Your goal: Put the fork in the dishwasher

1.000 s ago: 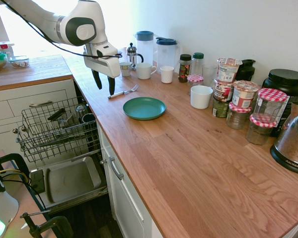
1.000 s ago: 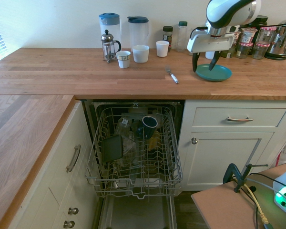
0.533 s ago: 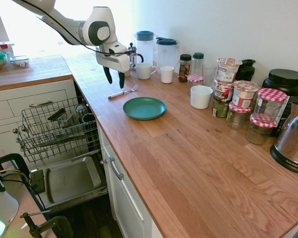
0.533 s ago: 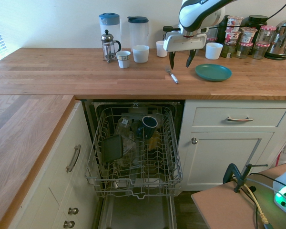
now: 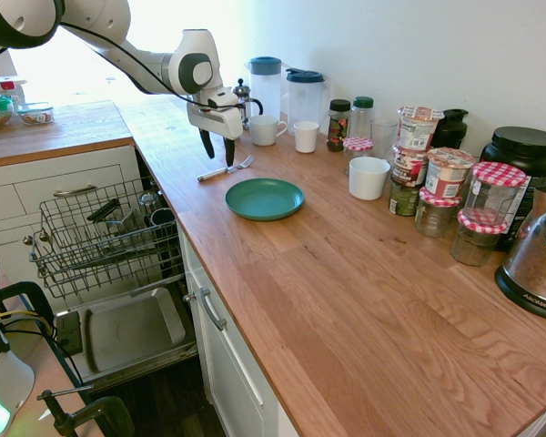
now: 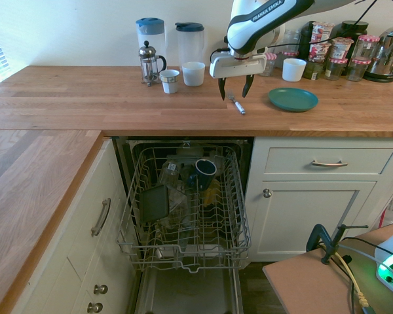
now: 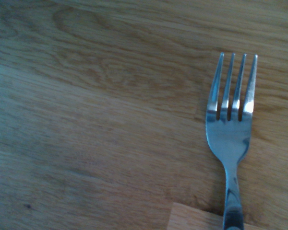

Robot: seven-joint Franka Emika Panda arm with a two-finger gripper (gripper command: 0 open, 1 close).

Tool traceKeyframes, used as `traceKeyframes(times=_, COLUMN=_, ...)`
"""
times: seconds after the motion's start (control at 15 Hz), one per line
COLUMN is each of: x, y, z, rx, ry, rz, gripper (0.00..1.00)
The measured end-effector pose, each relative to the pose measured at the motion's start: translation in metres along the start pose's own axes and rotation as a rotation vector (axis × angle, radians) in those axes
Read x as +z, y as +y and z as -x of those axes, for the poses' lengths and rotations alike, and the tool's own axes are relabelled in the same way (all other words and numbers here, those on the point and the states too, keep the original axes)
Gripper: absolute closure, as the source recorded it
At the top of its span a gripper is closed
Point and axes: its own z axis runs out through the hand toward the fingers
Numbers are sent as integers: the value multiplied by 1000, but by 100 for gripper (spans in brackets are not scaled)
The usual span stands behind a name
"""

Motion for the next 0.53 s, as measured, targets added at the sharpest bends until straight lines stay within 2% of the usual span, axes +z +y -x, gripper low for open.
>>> traceKeyframes(times=0.47, x=14, y=2, z=-3, rx=25, ry=-9, rz=15, gripper=0)
traceKeyframes(times=0.53, x=17, y=2, z=-3, rx=28, ry=-11, rz=16, gripper=100)
